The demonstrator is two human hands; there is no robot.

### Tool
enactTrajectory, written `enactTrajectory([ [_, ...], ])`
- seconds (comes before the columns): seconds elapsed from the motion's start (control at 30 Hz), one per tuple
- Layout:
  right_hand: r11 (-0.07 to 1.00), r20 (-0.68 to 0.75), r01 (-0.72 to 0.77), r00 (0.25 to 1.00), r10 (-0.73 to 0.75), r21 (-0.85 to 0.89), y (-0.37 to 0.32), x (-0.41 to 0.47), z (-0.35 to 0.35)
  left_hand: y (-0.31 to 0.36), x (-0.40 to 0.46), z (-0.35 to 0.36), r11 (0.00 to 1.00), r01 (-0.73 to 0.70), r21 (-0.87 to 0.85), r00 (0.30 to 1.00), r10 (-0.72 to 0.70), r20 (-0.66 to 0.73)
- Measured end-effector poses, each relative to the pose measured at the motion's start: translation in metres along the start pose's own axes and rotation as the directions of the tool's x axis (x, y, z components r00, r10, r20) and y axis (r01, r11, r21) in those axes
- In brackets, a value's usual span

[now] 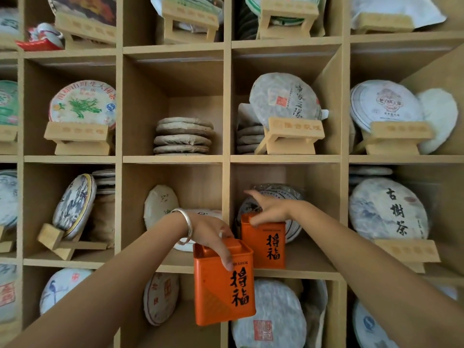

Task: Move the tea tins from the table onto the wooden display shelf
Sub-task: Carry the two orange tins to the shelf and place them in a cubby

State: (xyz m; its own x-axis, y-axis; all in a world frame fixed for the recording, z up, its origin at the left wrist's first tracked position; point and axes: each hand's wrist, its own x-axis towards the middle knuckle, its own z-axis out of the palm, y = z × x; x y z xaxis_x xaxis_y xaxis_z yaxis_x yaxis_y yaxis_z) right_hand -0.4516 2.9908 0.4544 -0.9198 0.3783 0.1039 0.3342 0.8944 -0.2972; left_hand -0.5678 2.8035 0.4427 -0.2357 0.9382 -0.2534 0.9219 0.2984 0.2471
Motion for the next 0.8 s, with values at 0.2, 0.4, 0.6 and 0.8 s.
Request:
enactTrajectory([
  [0.2, 0.98, -0.18, 0.16, 0.974, -0.138, 0.117, -0.004, -0.046, -0.017, 0.021, 0.0, -0.006, 0.996, -0.084, 0.01, 0.995, 0.085, -0.054],
  [0.4, 0.961, -0.021, 0.118, 0.993, -0.117, 0.252, 0.007, -0.1, -0.009, 0.057, 0.0, -0.013, 0.981, -0.192, 0.002, 0.98, 0.192, -0.052],
  [0.6, 0.901, 0.038, 0.129, 0.987, -0.159, 0.414, 0.018, -0.137, 0.011, 0.097, -0.004, -0.017, 0.958, -0.287, -0.007, 0.954, 0.286, -0.093],
  [0.8, 0.865, -0.13, 0.139, 0.988, -0.087, 0.483, 0.032, -0.165, 0.002, 0.116, -0.002, -0.016, 0.942, -0.326, -0.084, 0.933, 0.306, -0.188],
])
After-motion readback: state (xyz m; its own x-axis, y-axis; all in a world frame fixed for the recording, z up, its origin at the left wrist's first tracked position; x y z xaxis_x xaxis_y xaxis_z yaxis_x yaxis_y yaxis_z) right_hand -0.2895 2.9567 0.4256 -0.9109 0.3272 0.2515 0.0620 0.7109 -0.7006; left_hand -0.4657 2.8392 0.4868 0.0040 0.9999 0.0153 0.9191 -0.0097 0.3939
